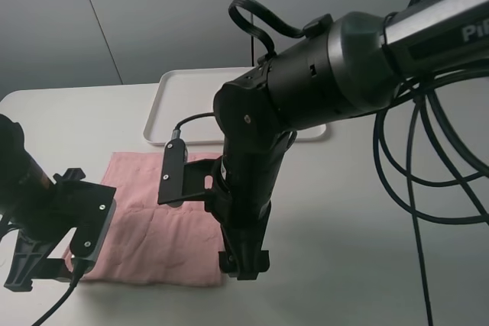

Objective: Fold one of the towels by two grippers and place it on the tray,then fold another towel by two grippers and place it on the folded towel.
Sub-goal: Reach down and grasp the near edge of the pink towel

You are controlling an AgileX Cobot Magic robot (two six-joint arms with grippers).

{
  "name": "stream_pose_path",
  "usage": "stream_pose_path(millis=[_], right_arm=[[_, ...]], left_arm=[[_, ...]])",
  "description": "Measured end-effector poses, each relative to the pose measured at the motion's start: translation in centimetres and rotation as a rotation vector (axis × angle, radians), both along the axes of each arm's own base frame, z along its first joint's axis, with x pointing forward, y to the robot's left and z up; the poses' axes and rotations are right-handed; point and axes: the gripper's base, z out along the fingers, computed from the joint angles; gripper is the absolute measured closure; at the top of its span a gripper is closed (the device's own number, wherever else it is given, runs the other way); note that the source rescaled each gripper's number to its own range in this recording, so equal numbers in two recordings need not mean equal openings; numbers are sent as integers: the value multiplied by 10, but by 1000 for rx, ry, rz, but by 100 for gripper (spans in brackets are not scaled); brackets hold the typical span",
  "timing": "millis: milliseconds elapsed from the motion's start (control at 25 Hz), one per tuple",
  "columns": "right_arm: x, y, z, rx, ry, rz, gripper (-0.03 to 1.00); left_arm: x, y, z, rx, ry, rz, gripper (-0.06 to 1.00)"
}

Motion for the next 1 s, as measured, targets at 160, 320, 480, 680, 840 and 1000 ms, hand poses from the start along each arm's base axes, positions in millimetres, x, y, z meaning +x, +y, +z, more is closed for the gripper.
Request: stream_pose_path(millis=[160, 320, 480, 680, 840, 1000], right_arm=[[-2, 2, -1, 6, -2, 6, -3], [-7, 6, 0, 10, -5, 21, -3], [-20, 15, -3, 13, -10, 69, -3], [-27, 19, -20, -23, 13, 72, -3], [-27, 19, -27, -36, 25, 43, -3], [-32, 22, -28, -38, 22, 56, -3]], left_arm=[[-1, 0, 0, -1, -3, 0, -5], [-2, 1, -1, 4, 2, -6, -5], [-2, 2, -1, 14, -2, -22, -5], [-6, 4, -4, 25, 8, -34, -5], [-9, 5, -6, 30, 13, -40, -5], [-8, 5, -6, 26, 0, -42, -5]])
